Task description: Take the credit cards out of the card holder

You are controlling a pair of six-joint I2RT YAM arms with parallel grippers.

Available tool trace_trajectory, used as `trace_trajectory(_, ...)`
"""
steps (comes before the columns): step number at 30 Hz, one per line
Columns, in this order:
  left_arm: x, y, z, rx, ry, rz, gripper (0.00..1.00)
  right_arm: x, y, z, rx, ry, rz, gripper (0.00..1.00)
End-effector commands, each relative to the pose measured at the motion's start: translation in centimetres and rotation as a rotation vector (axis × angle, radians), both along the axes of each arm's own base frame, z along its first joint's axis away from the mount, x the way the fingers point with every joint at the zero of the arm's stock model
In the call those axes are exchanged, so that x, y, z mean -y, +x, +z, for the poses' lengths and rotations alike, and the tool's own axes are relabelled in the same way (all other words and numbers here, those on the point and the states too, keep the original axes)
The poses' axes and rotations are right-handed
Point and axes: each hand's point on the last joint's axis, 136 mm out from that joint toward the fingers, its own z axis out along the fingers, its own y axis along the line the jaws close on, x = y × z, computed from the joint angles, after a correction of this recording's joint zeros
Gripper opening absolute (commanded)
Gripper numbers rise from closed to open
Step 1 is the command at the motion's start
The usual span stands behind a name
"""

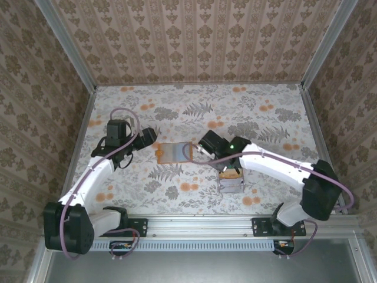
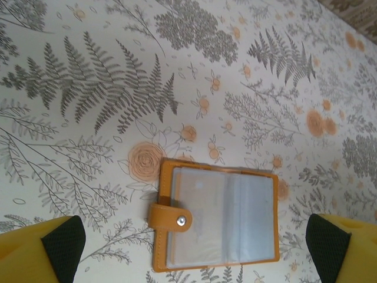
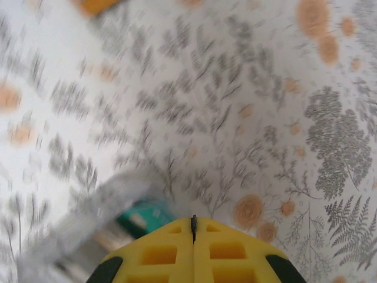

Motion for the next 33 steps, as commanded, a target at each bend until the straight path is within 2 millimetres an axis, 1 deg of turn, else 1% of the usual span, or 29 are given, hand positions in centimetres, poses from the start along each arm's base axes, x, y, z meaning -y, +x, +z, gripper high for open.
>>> trace_trajectory(1,1.0,-0.3,0.6,-0.002,0.005,-0.059,1.00,-0.2,2.6,0.5,0.021,0.027,-0.243,0.00)
trace_trajectory(4,1.5,-0.8,0.2,-0.025,0.010,-0.078,1.00,-1.3,4.3,0.3,0.001,0.011,-0.332,0.00)
trace_trajectory(5,1.7,-1.0,0.0,-0.035,0.010,-0.083,1.00,-2.0,4.7,0.3,0.001,0.041,-0.357,0.00)
trace_trajectory(7,2.0,-1.4,-0.5,-0.056,0.008,-0.093,1.00,-3.8,5.2,0.3,-0.025,0.132,-0.381,0.00)
trace_trajectory(9,2.2,-1.9,-0.9,-0.075,0.010,-0.098,1.00,-6.1,5.2,0.3,-0.076,0.261,-0.385,0.00)
trace_trajectory(10,2.3,-2.0,-1.1,-0.081,0.009,-0.100,1.00,-6.8,5.2,0.3,-0.094,0.303,-0.397,0.00)
trace_trajectory(12,2.4,-2.4,-1.9,-0.109,0.007,-0.098,0.98,-8.3,5.3,-0.4,-0.171,0.402,-0.445,0.00)
trace_trajectory(15,2.8,-2.9,-3.0,-0.153,-0.010,-0.110,0.92,-10.3,5.2,-1.9,-0.308,0.542,-0.539,0.00)
trace_trajectory(18,3.1,-3.3,-4.2,-0.199,-0.013,-0.116,0.87,-11.9,5.3,-3.0,-0.405,0.647,-0.606,0.00)
trace_trajectory(21,3.6,-3.6,-5.4,-0.238,-0.018,-0.136,0.79,-12.7,5.7,-4.1,-0.442,0.667,-0.652,0.00)
trace_trajectory(23,4.0,-3.7,-6.1,-0.262,-0.029,-0.149,0.72,-12.8,5.9,-4.8,-0.469,0.667,-0.688,0.01)
trace_trajectory(25,4.4,-3.6,-6.7,-0.278,-0.040,-0.157,0.62,-13.0,6.1,-5.5,-0.492,0.676,-0.717,0.00)
trace_trajectory(26,4.5,-3.6,-6.9,-0.285,-0.044,-0.159,0.57,-12.9,6.4,-5.9,-0.491,0.673,-0.735,0.00)
trace_trajectory(28,4.6,-3.6,-7.5,-0.299,-0.048,-0.165,0.49,-12.6,6.8,-6.7,-0.491,0.658,-0.768,0.00)
trace_trajectory(31,4.9,-3.4,-8.1,-0.316,-0.050,-0.170,0.40,-12.2,7.4,-7.9,-0.493,0.650,-0.813,0.00)
trace_trajectory(33,5.0,-3.2,-8.5,-0.325,-0.048,-0.173,0.37,-11.8,7.8,-8.5,-0.483,0.641,-0.838,0.00)
